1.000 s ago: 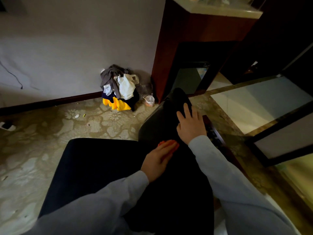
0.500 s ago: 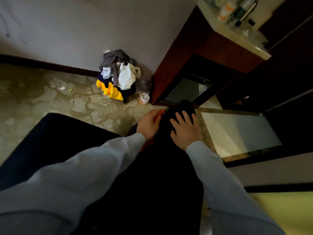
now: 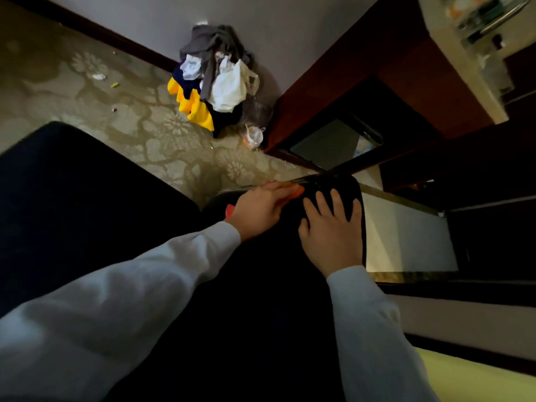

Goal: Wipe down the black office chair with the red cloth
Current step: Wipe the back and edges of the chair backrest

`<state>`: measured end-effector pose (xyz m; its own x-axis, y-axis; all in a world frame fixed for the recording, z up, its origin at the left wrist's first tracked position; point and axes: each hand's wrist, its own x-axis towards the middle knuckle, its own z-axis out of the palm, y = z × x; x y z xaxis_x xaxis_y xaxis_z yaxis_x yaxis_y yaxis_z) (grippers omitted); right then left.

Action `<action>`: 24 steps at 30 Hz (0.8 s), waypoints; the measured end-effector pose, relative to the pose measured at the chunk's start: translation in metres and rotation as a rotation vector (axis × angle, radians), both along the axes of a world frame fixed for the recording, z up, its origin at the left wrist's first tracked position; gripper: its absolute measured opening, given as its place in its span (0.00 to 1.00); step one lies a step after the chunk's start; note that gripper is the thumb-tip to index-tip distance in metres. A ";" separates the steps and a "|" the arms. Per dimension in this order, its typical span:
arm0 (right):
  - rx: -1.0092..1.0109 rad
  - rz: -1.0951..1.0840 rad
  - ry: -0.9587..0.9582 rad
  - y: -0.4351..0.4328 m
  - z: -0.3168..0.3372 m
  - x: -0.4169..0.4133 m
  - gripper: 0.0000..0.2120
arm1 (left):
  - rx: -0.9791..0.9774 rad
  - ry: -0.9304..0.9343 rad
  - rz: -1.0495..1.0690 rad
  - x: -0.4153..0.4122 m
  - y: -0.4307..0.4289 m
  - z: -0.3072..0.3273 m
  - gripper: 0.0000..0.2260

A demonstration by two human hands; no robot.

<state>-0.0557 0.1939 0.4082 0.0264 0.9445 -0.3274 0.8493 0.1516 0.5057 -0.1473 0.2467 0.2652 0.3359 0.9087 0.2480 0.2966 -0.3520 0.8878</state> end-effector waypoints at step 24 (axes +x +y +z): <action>-0.265 -0.032 0.034 0.037 -0.036 -0.021 0.24 | -1.127 -0.330 0.437 -0.051 0.062 -0.154 0.13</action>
